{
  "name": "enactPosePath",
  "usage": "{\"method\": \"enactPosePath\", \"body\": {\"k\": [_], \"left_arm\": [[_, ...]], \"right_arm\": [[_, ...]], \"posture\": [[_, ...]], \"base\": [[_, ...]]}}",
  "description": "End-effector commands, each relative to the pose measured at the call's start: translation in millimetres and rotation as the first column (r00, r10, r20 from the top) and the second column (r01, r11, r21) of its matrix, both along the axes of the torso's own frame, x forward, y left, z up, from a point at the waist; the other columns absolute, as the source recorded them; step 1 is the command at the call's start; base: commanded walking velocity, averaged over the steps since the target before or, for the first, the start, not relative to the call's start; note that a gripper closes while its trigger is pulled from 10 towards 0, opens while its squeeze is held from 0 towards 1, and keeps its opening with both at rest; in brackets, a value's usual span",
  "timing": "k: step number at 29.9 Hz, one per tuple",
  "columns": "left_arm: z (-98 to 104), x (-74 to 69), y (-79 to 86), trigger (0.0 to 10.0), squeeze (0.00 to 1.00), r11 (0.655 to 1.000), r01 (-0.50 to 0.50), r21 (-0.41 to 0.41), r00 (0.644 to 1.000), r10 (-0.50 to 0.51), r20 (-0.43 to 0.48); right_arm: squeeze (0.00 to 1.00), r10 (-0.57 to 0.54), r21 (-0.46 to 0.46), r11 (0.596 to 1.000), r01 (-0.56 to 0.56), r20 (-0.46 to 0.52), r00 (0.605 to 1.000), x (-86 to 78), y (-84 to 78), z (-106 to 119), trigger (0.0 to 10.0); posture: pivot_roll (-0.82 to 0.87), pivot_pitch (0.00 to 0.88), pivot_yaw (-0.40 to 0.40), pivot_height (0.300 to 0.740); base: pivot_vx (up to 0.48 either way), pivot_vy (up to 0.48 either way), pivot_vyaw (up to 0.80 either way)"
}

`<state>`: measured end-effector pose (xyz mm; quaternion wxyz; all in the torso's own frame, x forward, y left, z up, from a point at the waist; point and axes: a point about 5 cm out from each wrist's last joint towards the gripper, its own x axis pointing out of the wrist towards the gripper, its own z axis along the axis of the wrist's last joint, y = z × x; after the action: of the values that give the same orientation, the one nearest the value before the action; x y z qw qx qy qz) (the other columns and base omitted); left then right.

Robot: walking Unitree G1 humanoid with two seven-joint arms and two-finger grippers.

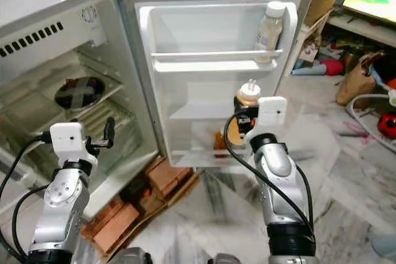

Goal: Restocking fridge

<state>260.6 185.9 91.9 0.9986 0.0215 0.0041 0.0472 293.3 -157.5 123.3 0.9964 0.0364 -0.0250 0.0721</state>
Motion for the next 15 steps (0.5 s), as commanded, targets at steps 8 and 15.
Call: {"method": "enactPosePath", "body": {"k": [8, 15], "left_arm": [[1.7, 1.2, 2.9, 10.0, 0.0, 1.0, -0.008, 0.001, 1.0, 0.008, -0.001], [2.0, 1.2, 3.5, 10.0, 0.0, 1.0, -0.009, 0.002, 1.0, 0.009, 0.0]], "right_arm": [[0.0, 0.034, 0.007, 0.999, -0.034, 0.003, 0.999, 2.3, 6.8, 3.2, 10.0], [0.0, 0.036, 0.006, 0.999, -0.036, 0.001, 0.999, 2.2, 7.4, 3.0, 10.0]], "posture": [[-0.01, 0.046, -0.017, 0.74], [-0.01, 0.052, -0.016, 0.74]], "base": [[0.153, 0.139, 0.0], [0.263, 0.346, 0.0]]}}
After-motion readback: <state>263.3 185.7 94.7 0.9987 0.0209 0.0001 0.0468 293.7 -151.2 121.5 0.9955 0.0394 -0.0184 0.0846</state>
